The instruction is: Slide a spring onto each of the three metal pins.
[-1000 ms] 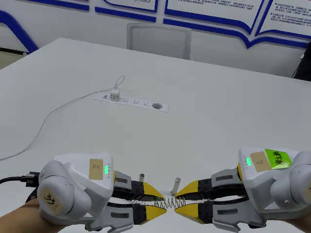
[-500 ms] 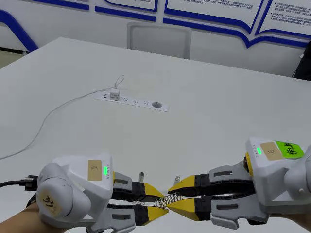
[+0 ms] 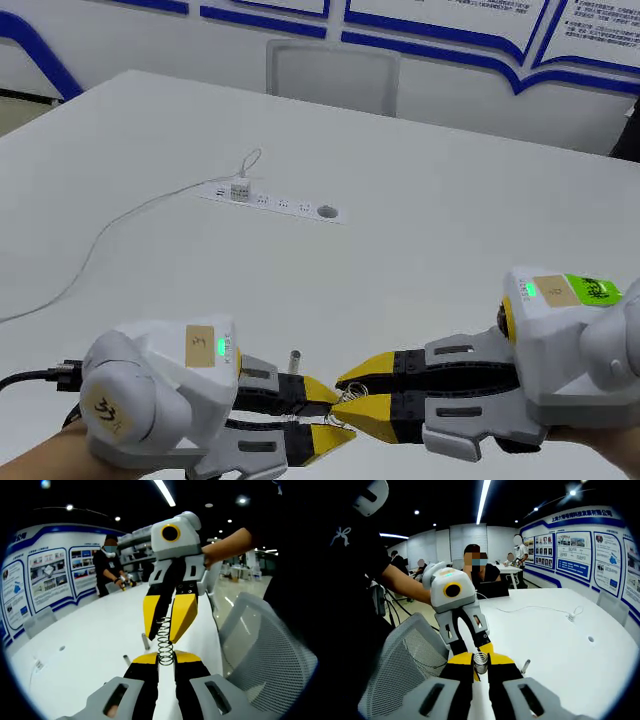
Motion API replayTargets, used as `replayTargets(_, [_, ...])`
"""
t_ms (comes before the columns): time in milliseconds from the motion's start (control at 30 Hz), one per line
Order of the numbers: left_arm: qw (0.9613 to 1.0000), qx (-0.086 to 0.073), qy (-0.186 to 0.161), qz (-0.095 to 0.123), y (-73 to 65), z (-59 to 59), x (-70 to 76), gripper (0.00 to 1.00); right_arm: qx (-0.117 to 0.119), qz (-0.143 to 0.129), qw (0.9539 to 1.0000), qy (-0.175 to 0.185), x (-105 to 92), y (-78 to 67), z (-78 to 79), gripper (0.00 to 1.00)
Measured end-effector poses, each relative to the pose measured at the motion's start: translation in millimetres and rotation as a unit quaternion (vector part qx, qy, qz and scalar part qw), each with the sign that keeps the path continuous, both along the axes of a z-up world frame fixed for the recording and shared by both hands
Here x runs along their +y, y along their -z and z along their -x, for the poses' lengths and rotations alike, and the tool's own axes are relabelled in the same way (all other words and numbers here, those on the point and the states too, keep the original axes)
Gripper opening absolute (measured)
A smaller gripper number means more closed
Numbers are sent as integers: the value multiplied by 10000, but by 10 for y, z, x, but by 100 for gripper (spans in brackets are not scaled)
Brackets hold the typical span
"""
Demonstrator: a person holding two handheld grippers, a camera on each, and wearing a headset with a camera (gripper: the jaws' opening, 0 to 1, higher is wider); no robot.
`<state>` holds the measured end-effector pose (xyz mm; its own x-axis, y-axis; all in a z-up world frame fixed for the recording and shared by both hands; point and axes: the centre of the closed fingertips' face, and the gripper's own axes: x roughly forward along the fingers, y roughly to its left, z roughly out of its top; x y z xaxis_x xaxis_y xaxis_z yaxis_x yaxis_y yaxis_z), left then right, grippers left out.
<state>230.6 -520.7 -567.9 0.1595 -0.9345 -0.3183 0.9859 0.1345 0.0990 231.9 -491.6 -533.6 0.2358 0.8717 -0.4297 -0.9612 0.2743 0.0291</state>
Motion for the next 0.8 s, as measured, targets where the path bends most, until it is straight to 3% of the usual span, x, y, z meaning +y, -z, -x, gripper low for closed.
replayTargets(100, [9999,24,-91,94,-27,-17,12,12,14,27,10000,29,25,17,-30,10])
replayTargets(200, [9995,43,-218,232,-72,-62,35,23,-11,4,10000,30,36,8,-43,10])
replayTargets(400, [9986,56,-499,191,-45,-178,122,35,-126,28,9999,60,29,-27,-98,11])
replayTargets(567, [9951,136,-863,469,-122,-287,178,56,-186,38,9997,138,-18,-46,-172,11])
replayTargets(700, [9944,89,-954,441,-126,-323,218,60,-245,84,9994,219,-59,-47,-240,11])
replayTargets(800, [9927,70,-1104,481,-143,-372,273,69,-287,90,9991,291,-105,-67,-305,11])
